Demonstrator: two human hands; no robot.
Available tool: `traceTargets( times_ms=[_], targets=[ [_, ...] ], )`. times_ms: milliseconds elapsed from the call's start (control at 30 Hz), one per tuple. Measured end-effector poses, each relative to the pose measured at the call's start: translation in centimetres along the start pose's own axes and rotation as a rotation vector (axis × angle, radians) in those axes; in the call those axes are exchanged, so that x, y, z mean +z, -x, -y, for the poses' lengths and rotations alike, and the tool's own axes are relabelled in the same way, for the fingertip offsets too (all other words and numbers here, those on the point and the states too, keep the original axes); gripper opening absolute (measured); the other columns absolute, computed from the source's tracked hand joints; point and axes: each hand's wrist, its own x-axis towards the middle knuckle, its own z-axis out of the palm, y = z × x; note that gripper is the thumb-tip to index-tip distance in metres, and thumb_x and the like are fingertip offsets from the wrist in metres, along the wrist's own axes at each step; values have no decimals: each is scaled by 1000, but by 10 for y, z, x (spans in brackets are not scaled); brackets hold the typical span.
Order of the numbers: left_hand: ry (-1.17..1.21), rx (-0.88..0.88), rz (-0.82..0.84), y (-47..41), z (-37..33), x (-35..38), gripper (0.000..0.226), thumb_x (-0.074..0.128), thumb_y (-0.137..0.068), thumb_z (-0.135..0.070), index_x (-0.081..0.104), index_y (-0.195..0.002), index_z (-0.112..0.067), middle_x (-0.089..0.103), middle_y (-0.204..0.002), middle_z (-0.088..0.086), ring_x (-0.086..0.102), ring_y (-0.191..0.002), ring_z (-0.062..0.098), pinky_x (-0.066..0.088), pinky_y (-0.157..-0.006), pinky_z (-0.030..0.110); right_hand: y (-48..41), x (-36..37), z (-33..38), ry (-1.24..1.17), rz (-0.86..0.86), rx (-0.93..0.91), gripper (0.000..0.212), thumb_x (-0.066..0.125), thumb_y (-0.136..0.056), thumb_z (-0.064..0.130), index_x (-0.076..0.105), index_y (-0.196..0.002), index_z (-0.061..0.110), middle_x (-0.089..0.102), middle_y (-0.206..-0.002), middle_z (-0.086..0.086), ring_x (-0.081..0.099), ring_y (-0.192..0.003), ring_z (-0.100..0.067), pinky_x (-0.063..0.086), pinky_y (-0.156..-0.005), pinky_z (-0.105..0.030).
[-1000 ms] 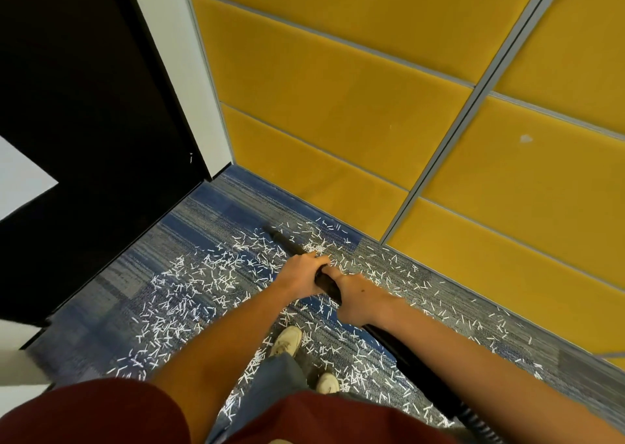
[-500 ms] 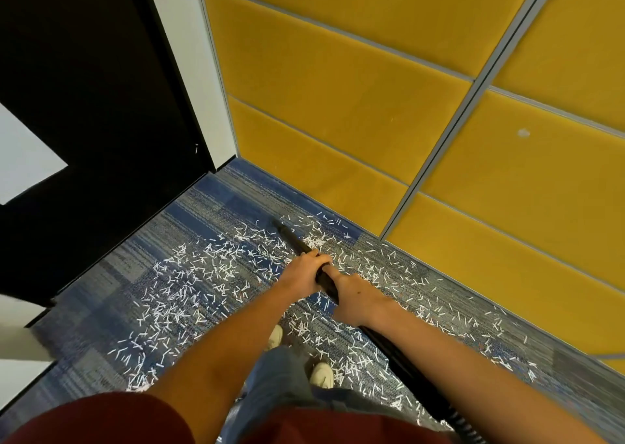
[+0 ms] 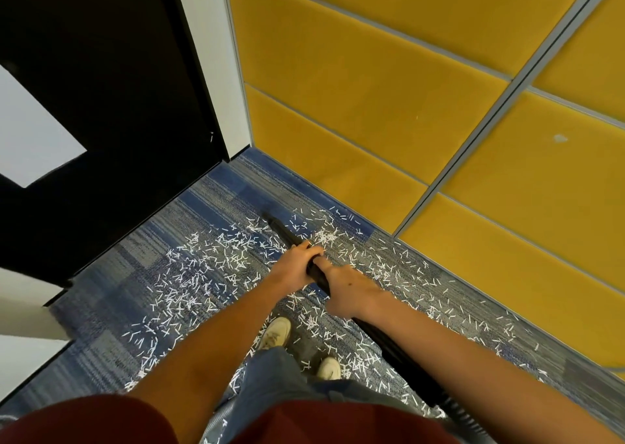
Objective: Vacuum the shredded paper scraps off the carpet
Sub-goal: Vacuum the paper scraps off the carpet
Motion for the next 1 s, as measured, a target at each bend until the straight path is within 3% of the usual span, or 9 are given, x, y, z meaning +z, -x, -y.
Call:
traceTargets(
  times_ms=[167,333,500,700,800,933,1000],
  targets=[
    [28,15,4,-7,-1,0,32,64,-81,-5,57,-110,-16,55,-113,8,57,-99,29,49,-87,44,-3,-4,-1,-22,-3,36,77,58,-83,2,20,-146,23,52,-100,-8,60,-84,-26,56,-69,-34],
    [8,52,35,-25,-1,-14,35,64,-81,-4,58,-113,-17,55,-116,9,59,-102,31,50,-87,44,-11,-16,4,-94,-25,85,80,60,-81,0,19,-147,21,45,-88,-4,57,-75,-23,54,-64,-30],
    [14,106,59,-45,6,-27,36,60,-83,0,57,-114,-17,53,-123,13,51,-117,34,46,-94,46,-27,-25,12,-124,-57,161,82,58,-82,0,15,-148,23,52,-96,-8,57,-80,-23,53,-66,-30],
    [-4,138,95,-65,19,-37,36,60,-83,1,57,-114,-17,54,-125,11,54,-116,33,45,-93,43,-53,-33,20,-179,-51,216,73,65,-80,11,25,-140,19,53,-89,-4,58,-71,-18,58,-68,-31],
    [-27,160,111,-67,24,-37,36,65,-80,0,58,-110,-18,56,-121,8,57,-110,33,50,-90,43,-57,-32,22,-164,-67,239,71,63,-80,7,26,-139,21,54,-95,-7,58,-78,-21,58,-71,-32],
    [-62,188,125,-63,21,-35,39,69,-76,-4,58,-110,-20,58,-116,6,63,-99,32,54,-85,43,-51,-23,23,-195,-102,266,74,59,-82,2,23,-143,24,50,-91,-4,56,-76,-20,49,-58,-24],
    [-74,192,120,-59,17,-33,39,68,-77,-5,58,-112,-20,58,-116,6,63,-99,32,54,-83,43,-48,-18,21,-205,-102,266,76,58,-82,1,22,-144,25,51,-92,-5,57,-76,-20,52,-62,-26]
  ],
)
